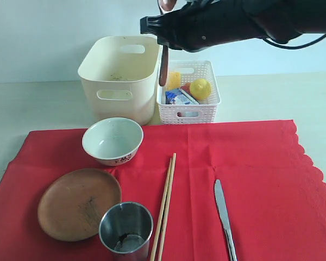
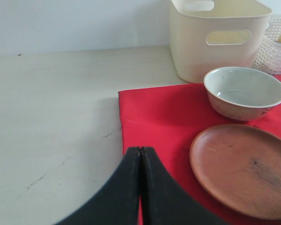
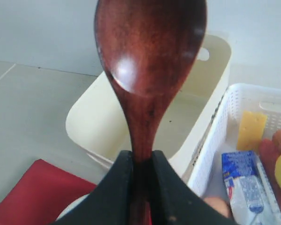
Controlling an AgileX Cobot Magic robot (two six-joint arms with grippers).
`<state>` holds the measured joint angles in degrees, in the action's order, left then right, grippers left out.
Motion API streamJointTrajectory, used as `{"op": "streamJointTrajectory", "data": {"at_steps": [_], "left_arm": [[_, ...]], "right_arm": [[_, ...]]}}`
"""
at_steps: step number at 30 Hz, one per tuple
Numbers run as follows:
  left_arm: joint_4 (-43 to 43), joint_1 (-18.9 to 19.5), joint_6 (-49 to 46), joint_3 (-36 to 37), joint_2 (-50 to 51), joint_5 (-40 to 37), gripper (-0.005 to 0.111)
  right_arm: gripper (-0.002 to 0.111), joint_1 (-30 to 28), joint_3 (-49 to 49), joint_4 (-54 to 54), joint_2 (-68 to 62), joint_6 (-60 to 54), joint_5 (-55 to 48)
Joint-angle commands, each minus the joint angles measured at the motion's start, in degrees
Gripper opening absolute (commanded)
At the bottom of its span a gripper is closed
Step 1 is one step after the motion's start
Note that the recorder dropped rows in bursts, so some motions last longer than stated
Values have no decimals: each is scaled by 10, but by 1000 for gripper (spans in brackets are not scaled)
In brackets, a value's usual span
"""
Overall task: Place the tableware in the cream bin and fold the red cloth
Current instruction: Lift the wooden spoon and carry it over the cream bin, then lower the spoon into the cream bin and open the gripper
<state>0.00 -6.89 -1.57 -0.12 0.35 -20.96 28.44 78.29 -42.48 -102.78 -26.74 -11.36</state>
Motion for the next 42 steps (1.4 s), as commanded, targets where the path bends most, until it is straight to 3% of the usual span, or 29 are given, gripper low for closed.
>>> {"op": "streamJointTrajectory", "data": {"at_steps": [1, 11, 24, 37, 40, 42], "left_arm": [[-3, 1, 1, 1, -4, 6, 0], [-3, 1, 2, 1, -4, 6, 0], [-3, 1, 2, 1, -4, 6, 0], [-3, 1, 2, 1, -4, 6, 0], [-3, 1, 2, 1, -4, 6, 0], [-3, 1, 2, 1, -4, 6, 0]], "right_arm": [[0, 8, 55, -2, -43, -79, 10], [0, 22, 163, -10, -135, -223, 27], [0, 22, 244, -26, -212, -227, 52], [0, 22, 250, -26, -270, -227, 96], [12, 22, 250, -29, -274, -216, 84], [27, 22, 250, -41, -273, -216, 75]]}}
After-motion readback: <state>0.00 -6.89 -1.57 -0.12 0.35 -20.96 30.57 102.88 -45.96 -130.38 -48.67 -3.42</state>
